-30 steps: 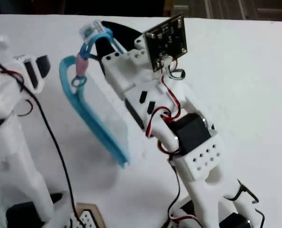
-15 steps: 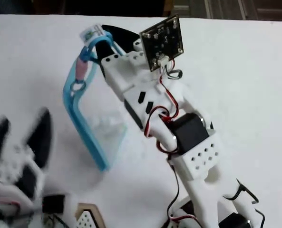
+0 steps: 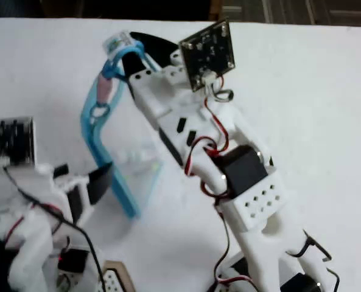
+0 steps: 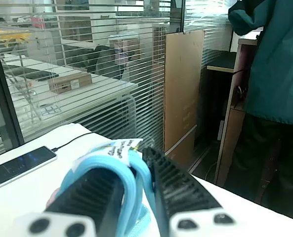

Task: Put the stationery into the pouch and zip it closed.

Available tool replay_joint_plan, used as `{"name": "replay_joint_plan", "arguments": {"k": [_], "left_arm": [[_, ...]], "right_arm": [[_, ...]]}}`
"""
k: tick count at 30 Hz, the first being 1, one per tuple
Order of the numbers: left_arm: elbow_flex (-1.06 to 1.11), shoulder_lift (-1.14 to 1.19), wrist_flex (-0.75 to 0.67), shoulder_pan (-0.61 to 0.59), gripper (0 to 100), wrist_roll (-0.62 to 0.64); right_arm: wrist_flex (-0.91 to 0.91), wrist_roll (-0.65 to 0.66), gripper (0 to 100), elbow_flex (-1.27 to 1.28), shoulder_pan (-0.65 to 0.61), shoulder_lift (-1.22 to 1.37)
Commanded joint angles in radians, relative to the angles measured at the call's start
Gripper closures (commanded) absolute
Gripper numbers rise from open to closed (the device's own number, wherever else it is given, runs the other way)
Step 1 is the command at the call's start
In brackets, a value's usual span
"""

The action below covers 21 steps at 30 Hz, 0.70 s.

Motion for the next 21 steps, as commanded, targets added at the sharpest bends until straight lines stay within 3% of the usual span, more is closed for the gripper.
{"name": "replay_joint_plan", "arguments": {"k": [1,8,13,17,21], "left_arm": [[-0.08,0.071,-0.015,0.007,70,0.049],[-0.075,0.076,-0.08,0.002,71,0.098],[0.049,0.076,-0.253,0.008,79,0.098],[0.089,0.071,-0.29,0.019,89,0.097],[0.083,0.071,-0.29,0.13,98,-0.023]], "right_arm": [[-0.001,0.002,98.2,-0.006,0.015,-0.033],[-0.001,0.0,98.2,-0.006,0.015,-0.035],[-0.002,0.0,98.2,-0.006,0.015,-0.035],[-0.002,0.0,98.2,-0.006,0.015,-0.035],[-0.007,0.0,98.2,-0.006,0.015,-0.025]]}}
